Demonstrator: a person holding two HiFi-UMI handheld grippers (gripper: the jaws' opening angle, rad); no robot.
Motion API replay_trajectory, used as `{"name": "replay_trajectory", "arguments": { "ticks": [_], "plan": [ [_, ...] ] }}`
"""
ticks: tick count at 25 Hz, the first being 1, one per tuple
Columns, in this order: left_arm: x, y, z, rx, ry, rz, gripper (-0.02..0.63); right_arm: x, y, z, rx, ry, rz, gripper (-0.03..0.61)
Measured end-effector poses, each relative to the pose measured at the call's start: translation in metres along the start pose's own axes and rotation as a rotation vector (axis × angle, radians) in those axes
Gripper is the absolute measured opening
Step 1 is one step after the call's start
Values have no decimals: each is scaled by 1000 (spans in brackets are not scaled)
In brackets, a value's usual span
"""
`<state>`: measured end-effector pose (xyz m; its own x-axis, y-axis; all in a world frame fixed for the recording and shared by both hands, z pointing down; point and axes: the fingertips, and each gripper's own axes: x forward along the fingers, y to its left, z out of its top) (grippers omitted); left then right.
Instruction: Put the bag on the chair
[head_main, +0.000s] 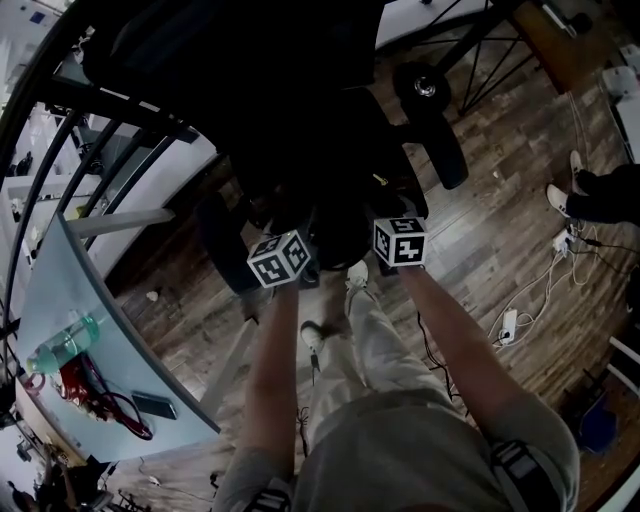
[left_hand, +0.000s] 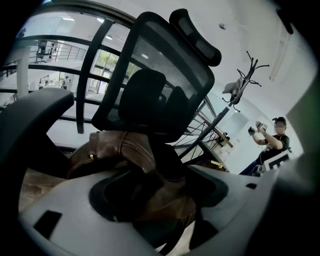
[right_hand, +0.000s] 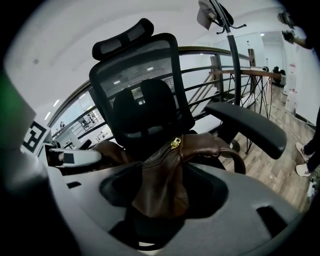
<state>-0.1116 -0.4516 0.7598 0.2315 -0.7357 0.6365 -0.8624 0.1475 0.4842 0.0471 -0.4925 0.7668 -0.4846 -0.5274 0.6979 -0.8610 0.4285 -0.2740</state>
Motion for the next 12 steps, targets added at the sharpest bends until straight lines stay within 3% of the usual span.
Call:
{"name": "replay_trajectory", "arguments": {
  "ticks": [4,12],
  "plan": [
    [-14,-4,1,1,-12,1,328,-14,-3,-3,3,-2,-47,232],
    [-62,-21,9,26,-55,-56,334,-59,24,7,15,-76,-75,232]
  ]
}}
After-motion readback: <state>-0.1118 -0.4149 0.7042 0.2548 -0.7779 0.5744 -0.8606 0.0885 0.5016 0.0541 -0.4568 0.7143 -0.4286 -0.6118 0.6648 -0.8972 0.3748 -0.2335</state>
